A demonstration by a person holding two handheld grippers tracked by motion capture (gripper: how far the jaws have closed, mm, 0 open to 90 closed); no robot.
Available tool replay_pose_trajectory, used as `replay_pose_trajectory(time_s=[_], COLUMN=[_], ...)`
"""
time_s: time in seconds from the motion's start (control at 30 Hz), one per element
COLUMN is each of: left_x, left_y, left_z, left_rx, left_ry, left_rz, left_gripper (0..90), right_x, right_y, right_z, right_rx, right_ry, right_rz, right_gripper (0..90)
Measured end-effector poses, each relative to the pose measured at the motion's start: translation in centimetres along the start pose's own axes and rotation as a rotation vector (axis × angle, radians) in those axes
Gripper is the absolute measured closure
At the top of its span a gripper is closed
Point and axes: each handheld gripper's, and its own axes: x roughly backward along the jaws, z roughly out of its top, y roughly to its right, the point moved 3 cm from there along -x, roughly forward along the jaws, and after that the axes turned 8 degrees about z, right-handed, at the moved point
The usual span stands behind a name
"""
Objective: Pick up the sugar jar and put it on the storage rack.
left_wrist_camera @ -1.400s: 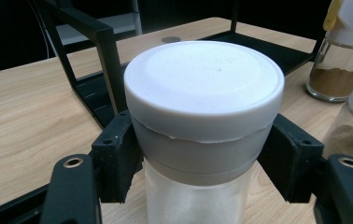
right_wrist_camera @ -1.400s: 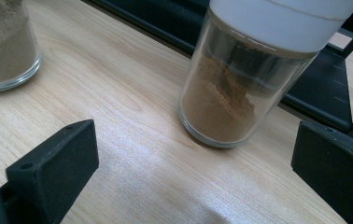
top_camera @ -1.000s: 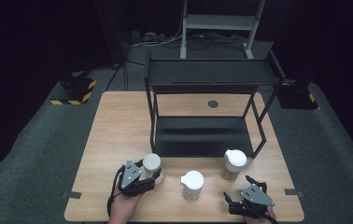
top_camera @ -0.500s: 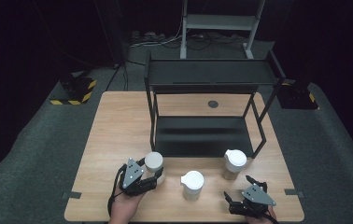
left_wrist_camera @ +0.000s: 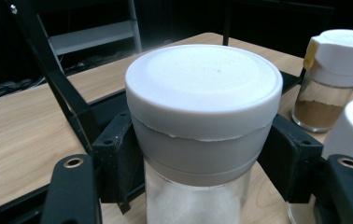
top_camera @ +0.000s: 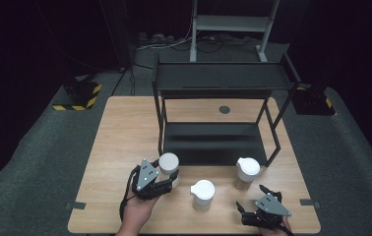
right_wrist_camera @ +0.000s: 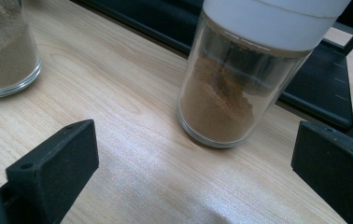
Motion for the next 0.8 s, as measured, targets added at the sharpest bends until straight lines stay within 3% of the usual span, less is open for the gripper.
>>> replay_pose_trajectory(time_s=[0.37,0.8], left_x=[-1.0,-2.2], left_y=[0.3,0.2], left_z=[1.4,1.8], left_rx=[0.010,0.020], left_ry=[0.000,-0.008], left_rz=[0.007,0.016], left_gripper=[34.4,34.4], right_x=[0.0,0.0], right_y=[0.0,0.0], right_z=[0.0,0.0], right_rx=[-0.001,-0.003], right_ry=[0.003,0.005], right_rz=[0.002,0.005], right_gripper=[0.0,0.0])
